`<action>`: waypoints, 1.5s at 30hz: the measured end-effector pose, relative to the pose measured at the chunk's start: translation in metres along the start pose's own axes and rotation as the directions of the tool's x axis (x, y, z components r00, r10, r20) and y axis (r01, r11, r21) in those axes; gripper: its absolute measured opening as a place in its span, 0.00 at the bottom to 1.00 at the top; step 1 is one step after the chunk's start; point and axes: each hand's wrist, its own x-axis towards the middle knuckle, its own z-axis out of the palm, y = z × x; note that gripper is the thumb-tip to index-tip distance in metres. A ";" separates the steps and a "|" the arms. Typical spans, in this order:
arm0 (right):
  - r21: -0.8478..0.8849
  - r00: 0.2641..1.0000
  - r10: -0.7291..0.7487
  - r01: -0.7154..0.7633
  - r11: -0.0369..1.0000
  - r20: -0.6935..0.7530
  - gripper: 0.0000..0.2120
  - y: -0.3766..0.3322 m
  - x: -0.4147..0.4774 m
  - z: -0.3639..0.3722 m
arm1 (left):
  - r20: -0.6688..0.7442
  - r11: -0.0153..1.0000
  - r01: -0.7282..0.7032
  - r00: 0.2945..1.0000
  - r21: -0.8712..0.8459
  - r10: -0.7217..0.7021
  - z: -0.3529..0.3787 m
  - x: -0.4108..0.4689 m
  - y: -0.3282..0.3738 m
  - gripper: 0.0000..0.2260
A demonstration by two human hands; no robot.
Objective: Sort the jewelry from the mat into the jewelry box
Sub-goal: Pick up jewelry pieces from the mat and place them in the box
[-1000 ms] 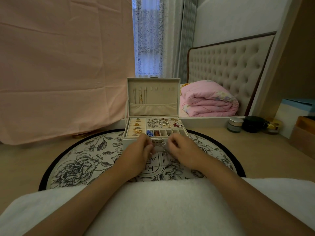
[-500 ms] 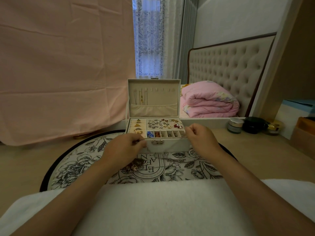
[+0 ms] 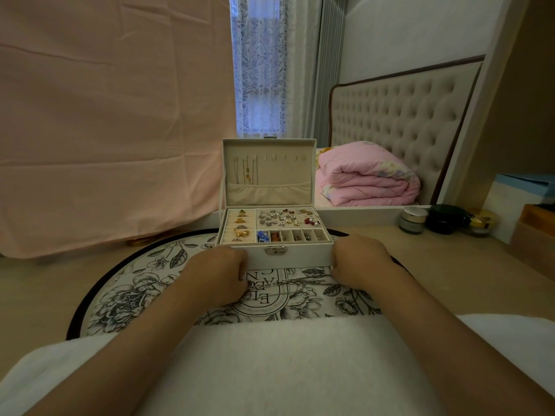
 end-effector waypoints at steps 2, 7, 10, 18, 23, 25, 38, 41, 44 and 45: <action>0.033 0.993 -0.103 0.105 0.994 -0.064 0.08 -0.008 0.000 -0.002 | -0.036 0.998 -0.056 0.998 -0.034 0.054 0.003 0.001 0.003 0.07; 0.203 0.944 -0.328 0.325 0.923 -0.021 0.12 -0.023 0.005 0.011 | -0.063 0.968 -0.174 0.984 -0.179 0.165 0.016 0.000 0.015 0.11; 0.217 0.944 -0.326 0.330 0.919 -0.053 0.09 -0.020 0.006 0.018 | -0.063 0.956 -0.179 0.984 -0.232 0.169 0.021 0.001 0.014 0.07; 0.359 0.943 -0.328 0.327 0.874 -0.062 0.06 -0.017 -0.002 0.019 | -0.125 0.794 -0.037 0.991 -0.606 -0.050 0.019 -0.001 0.019 0.06; 0.685 0.967 -0.210 0.249 0.685 -0.142 0.12 -0.026 -0.008 0.014 | -0.054 0.511 0.089 0.964 -0.855 -0.259 0.009 0.001 0.017 0.08; 0.735 0.975 -0.116 0.221 0.641 -0.192 0.16 -0.024 -0.007 0.010 | -0.106 0.660 0.084 0.965 -0.747 -0.242 0.004 -0.002 0.012 0.07; -0.024 0.998 -0.056 0.055 0.998 -0.031 0.15 0.002 -0.003 0.002 | -0.265 0.999 0.040 0.964 0.026 -0.032 0.007 0.002 -0.012 0.05; -0.107 0.994 -0.088 0.081 0.991 -0.059 0.11 -0.009 -0.005 -0.001 | -0.300 0.996 -0.031 0.952 0.081 0.054 0.014 0.002 -0.006 0.03; -0.045 0.957 -0.236 0.231 0.972 -0.168 0.09 -0.020 -0.008 -0.004 | -0.330 0.985 -0.161 0.928 0.063 0.173 0.015 0.000 0.010 0.07; 0.022 0.947 -0.271 0.279 0.960 -0.173 0.08 -0.023 -0.009 -0.005 | -0.317 0.977 -0.212 0.926 0.004 0.203 0.013 -0.002 0.016 0.06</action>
